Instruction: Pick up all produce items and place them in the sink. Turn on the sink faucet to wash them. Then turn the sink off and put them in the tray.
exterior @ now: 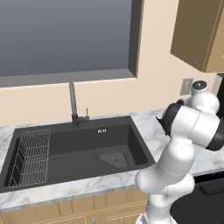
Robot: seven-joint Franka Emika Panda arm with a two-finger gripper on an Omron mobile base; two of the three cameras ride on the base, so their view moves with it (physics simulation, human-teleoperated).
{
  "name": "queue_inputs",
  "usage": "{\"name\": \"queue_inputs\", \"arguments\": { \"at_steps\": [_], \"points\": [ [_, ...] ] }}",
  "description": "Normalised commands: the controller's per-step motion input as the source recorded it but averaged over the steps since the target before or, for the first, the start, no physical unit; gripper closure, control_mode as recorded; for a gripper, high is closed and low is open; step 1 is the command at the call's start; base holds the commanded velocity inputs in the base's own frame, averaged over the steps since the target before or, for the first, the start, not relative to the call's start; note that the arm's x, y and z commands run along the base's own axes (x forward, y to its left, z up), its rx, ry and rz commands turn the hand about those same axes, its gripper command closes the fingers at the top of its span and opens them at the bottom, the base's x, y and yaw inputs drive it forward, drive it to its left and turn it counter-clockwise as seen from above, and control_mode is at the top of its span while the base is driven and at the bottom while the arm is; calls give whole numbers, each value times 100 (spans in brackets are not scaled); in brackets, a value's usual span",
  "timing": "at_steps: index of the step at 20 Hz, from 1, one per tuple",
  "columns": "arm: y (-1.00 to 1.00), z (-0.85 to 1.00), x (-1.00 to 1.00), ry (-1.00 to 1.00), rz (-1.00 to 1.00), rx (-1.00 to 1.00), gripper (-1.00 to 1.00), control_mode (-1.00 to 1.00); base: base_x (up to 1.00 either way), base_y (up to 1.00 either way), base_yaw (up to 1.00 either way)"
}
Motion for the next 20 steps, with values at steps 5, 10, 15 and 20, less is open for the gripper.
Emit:
{"name": "queue_inputs", "arguments": {
  "at_steps": [5,10,15,20],
  "points": [
    [-7,-13,3,0,-1,0,100,-100,0,0,0],
    [-10,-8,0,1,0,5,100,-100,0,0,0],
    [-6,-15,0,3,0,3,100,-100,0,0,0],
    [-2,-16,3,2,0,1,100,-100,0,0,0]
  ]
}}
